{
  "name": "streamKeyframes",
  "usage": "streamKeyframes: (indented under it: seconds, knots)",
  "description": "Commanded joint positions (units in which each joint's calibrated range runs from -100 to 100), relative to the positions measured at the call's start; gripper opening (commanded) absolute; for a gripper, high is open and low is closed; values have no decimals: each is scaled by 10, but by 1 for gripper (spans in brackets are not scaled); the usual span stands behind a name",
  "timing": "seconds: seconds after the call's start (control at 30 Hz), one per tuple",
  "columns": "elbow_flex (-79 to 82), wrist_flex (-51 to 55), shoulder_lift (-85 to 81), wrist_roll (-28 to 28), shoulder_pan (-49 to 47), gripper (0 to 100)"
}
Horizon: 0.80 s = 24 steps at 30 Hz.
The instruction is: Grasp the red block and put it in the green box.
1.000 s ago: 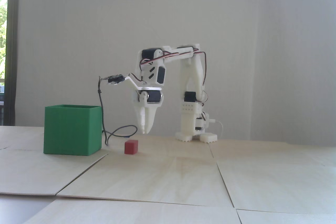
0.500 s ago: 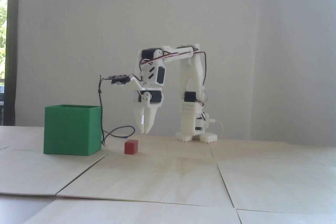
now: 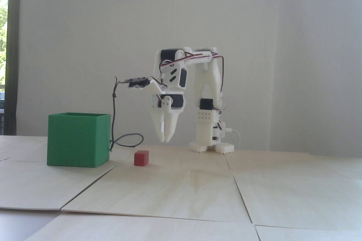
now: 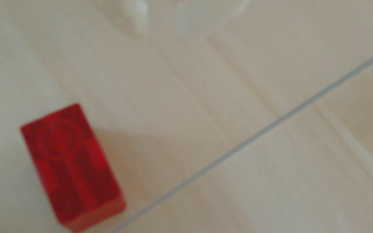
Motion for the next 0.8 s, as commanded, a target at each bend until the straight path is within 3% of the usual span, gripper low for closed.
streamKeyframes:
  seconds: [0.0, 0.37, 0.53, 0.77]
  knots:
    - [-87, 6, 23, -17, -4, 3]
    - [-107, 6, 43, -14, -21, 3]
    - [-106, 28, 42, 33, -25, 3]
    - [-96, 63, 9, 43, -25, 3]
